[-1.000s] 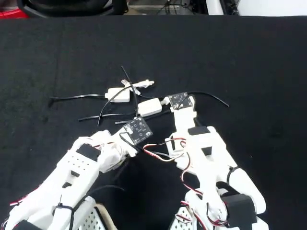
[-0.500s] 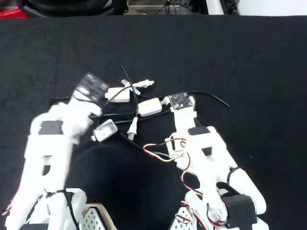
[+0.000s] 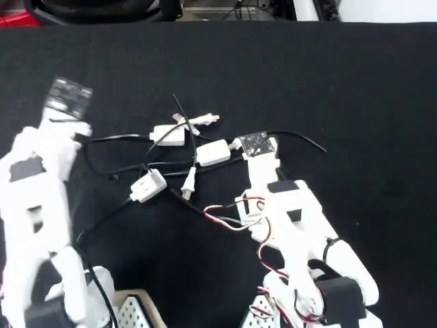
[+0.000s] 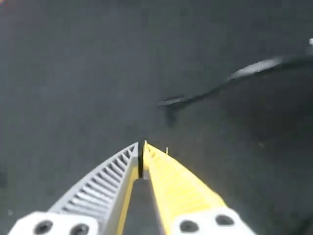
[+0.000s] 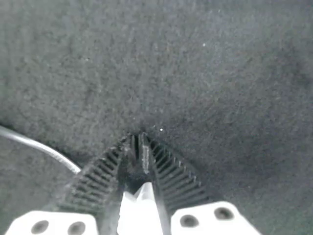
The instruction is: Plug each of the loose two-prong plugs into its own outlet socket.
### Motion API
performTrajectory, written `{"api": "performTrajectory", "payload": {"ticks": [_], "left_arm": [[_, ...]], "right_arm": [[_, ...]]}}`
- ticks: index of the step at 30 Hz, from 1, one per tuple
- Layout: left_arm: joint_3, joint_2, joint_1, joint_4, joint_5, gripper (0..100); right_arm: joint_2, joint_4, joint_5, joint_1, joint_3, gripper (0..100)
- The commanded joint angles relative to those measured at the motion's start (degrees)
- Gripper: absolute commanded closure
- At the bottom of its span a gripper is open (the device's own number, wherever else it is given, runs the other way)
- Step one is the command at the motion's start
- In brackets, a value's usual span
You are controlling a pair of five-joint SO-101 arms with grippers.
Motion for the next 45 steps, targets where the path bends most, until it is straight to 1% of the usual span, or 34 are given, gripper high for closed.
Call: {"api": "performTrajectory", "payload": {"ticks": [1,2,5,7,9,12,16,18,21,26,31,33,36,39,42,45], "left_arm": [[-12.35,7.30,-7.08,0.44,9.49,97],[-15.52,9.49,-8.84,2.37,12.04,96],[-23.87,14.86,-13.67,9.67,18.64,89],[-27.91,17.58,-16.31,13.71,21.63,85],[-29.76,18.90,-17.89,16.79,22.42,83],[-30.29,18.90,-20.09,18.29,22.95,82],[-32.75,18.73,-24.66,19.60,29.45,82],[-35.38,17.85,-26.68,22.24,31.03,81],[-38.90,16.44,-27.65,27.52,31.30,81],[-43.30,13.10,-26.86,36.31,31.12,82],[-46.90,8.35,-26.77,41.41,31.12,82],[-48.48,6.15,-26.59,43.16,31.12,82],[-50.68,3.60,-25.10,44.40,31.12,82],[-50.68,2.37,-21.49,44.40,31.12,82],[-49.98,2.99,-15.34,44.92,31.12,82],[-47.60,3.08,-8.40,47.21,30.95,82]], "right_arm": [[0.92,2.81,-0.26,0.09,3.74,96.9],[0.92,2.81,-0.26,0.09,3.74,96.9],[0.92,2.81,-0.18,0.00,3.74,96.9],[0.92,2.81,-0.18,-0.09,3.74,96.9],[0.92,2.81,-0.18,-0.09,3.74,96.9],[0.92,2.81,-0.18,-0.09,3.74,96.9],[0.92,2.81,-0.09,-1.67,3.74,96.7],[0.92,2.81,-0.09,-2.37,3.74,96.7],[0.92,2.81,-0.09,-3.25,3.74,96.7],[0.92,2.81,-0.44,-5.45,3.74,96.9],[0.92,2.73,-0.09,-7.91,3.65,96.9],[0.92,2.64,1.32,-7.56,3.65,96.9],[0.57,3.43,6.86,-3.78,2.42,96.9],[0.48,11.78,13.45,5.54,-5.85,96.7],[0.48,19.87,24.53,13.89,-17.98,96.7],[0.48,25.85,25.85,16.79,-27.21,96.8]]}}
